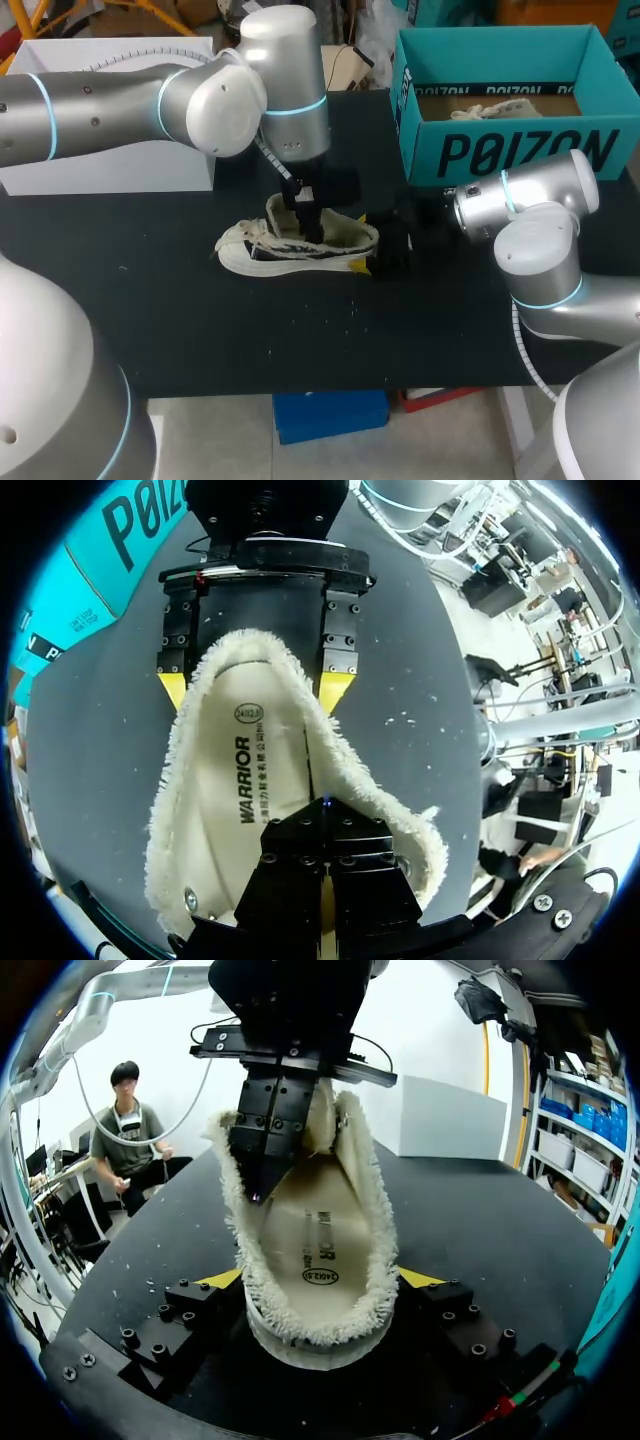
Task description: Take the shoe out of the shoebox, open the shoe tongue, remove and reinsert the insole, then place the shoe into the shoebox
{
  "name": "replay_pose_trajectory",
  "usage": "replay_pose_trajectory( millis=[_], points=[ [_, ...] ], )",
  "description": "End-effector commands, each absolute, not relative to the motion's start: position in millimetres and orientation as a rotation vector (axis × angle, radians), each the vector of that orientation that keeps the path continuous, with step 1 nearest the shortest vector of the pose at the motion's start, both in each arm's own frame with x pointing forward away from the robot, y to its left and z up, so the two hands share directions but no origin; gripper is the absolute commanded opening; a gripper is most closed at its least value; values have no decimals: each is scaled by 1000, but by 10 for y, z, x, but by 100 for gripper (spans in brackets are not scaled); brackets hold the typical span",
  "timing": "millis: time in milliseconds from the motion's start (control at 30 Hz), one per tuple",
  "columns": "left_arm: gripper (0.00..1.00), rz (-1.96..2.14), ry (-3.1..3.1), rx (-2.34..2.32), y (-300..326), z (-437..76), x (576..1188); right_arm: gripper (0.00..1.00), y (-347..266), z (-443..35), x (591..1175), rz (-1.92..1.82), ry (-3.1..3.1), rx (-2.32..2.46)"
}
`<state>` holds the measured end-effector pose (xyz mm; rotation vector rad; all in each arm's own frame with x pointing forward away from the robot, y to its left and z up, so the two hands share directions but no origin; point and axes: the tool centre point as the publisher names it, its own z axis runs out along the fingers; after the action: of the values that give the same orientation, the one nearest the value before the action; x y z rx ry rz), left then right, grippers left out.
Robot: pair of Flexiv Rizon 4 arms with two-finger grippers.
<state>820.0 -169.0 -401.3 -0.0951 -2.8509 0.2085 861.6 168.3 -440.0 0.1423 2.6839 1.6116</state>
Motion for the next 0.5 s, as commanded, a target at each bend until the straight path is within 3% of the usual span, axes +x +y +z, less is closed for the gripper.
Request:
replay_pose_trajectory(
  millis=[33,500],
  points=[
    [0,212,-2859,-83,-1702,-4089,8177,0,1674,-4424,8620,1611,2684,145],
    [0,204,-2888,-56,-1689,-4137,8163,0,1674,-4424,8620,1611,2684,145]
  ],
)
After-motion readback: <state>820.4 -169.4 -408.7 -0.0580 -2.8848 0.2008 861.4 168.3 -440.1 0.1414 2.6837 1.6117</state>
